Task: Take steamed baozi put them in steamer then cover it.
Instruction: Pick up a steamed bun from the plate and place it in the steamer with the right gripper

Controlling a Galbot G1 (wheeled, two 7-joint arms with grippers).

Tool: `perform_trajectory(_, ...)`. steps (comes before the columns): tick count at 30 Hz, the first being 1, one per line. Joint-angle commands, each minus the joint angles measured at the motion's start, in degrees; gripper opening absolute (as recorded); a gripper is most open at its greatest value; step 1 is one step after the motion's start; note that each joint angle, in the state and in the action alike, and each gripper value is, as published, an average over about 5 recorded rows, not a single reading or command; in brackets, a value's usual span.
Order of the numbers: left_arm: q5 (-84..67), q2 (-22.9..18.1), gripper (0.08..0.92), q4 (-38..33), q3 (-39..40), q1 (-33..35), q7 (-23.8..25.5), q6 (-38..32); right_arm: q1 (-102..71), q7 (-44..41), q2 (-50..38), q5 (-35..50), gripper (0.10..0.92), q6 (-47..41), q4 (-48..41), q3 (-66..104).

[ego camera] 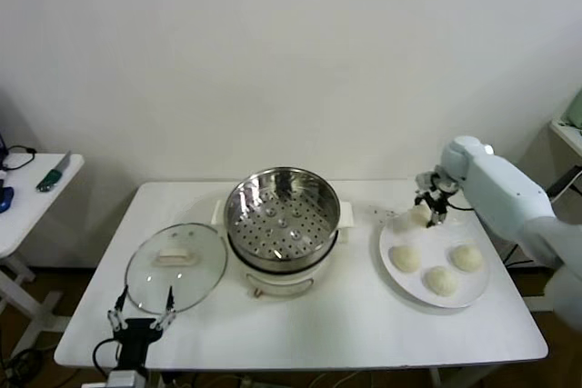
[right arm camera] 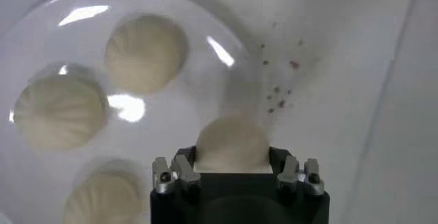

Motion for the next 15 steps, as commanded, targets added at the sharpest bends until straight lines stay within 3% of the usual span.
perform_trajectory(1,0.0,0.0,0.823,-0.8,0.1,0.6,0.2,0.2,17.9,-1.3,1.9,12.0,0.695,9.7,6.7,-19.1)
perform_trajectory(8,-0.6,0.0,0.823,-0.6,0.1,1.2,0.1,0.1,27.4,-2.3,11.1,17.0,0.696,16.5,9.4,-24.9)
perform_trajectory(15,-0.7,0.1,0.823,-0.8,0.2,1.4,0.0,0.3,28.4,-2.2,19.6,15.3,0.698,20.0,13.3,-25.3)
